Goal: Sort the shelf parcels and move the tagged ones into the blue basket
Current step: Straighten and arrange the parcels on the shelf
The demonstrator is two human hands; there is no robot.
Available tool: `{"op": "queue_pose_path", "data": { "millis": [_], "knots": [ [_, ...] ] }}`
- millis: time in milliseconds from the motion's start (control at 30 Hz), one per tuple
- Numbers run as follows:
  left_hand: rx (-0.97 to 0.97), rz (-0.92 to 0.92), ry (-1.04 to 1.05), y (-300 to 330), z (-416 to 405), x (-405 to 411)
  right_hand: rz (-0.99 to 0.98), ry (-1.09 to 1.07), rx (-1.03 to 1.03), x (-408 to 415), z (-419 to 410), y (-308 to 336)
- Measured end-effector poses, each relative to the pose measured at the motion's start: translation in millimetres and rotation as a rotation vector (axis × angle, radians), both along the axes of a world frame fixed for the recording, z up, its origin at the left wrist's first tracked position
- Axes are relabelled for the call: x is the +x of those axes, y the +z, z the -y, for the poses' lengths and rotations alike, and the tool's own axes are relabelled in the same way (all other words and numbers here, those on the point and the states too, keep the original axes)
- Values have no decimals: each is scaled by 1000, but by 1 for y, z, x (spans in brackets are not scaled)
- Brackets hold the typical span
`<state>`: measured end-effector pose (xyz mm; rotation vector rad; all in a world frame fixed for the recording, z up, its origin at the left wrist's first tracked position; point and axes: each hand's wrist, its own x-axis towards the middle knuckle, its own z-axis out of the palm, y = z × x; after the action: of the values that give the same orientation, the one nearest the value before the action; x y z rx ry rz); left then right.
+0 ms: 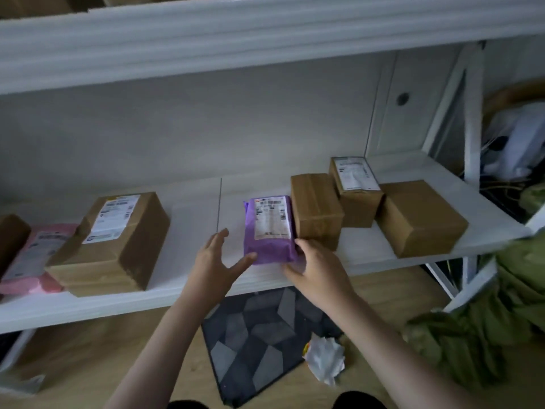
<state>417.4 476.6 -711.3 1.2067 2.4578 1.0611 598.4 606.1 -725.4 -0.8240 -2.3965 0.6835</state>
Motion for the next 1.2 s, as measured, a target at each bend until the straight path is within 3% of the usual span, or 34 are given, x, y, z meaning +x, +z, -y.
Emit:
{"op": "queue_pose_path", "data": {
  "millis": [133, 233, 367, 467, 600, 867, 1200],
  "knots": [
    [-142, 52, -22, -12, -36, -9, 39, -16, -38, -9, -7, -7],
    [-76, -6, -170, -21, -45, -18, 92, -46, -23, -21, -14, -9],
    [-7, -155, -209, -25, -41, -15, 162, -39, -27, -36, -17, 2],
    [52, -132, -212, -23, -37, -1, 175, -29, -14, -36, -15, 5],
    [121, -120, -131, -24, -23, 10, 80, -11, -39, -33, -8, -1],
    [356, -279, -81, 3, 7, 41, -216, -41, 254, -4, 15, 4],
    [299, -192, -67, -7, 26, 21, -90, 82, 75, -20, 20, 7]
  ]
}}
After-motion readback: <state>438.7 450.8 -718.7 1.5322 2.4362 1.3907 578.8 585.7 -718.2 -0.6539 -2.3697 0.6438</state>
